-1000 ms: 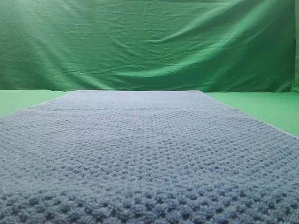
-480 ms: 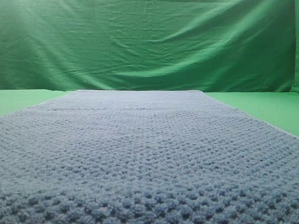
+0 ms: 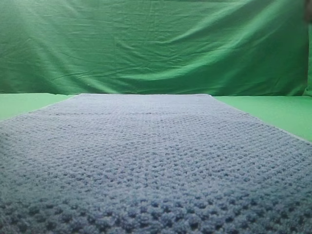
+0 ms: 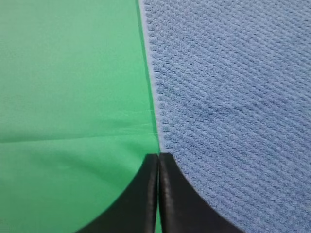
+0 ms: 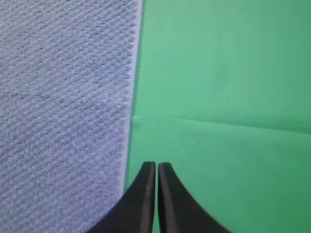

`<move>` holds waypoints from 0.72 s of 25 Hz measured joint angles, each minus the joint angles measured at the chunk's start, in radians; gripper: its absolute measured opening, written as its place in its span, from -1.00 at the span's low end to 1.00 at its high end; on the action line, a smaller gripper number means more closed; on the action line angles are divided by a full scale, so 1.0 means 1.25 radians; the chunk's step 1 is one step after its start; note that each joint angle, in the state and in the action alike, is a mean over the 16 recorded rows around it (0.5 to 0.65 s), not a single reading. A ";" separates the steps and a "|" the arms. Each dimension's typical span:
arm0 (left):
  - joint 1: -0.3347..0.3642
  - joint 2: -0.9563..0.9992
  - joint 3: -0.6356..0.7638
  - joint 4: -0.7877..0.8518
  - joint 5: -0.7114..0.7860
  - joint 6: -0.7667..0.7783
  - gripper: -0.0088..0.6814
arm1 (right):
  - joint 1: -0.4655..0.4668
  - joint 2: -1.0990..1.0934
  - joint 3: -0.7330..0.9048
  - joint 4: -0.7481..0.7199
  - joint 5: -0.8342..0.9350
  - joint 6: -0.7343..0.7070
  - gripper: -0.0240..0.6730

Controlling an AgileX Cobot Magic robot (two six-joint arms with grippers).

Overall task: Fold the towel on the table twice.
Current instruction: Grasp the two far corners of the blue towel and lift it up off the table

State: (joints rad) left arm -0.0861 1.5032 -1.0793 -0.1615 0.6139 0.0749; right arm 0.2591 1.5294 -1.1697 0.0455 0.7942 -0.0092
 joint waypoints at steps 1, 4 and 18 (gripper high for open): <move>0.000 0.021 -0.014 0.005 0.003 -0.004 -0.97 | 0.008 0.035 -0.021 0.002 0.000 0.001 -0.93; -0.003 0.079 -0.052 0.016 0.013 -0.012 -0.97 | 0.032 0.133 -0.083 0.006 0.003 0.004 -0.93; -0.042 0.235 -0.123 0.034 0.015 -0.029 -0.91 | 0.085 0.379 -0.264 -0.008 0.039 0.030 -0.75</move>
State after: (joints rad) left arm -0.1390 1.7968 -1.2336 -0.1190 0.6332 0.0388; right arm 0.3649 2.0034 -1.5000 0.0361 0.8426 0.0289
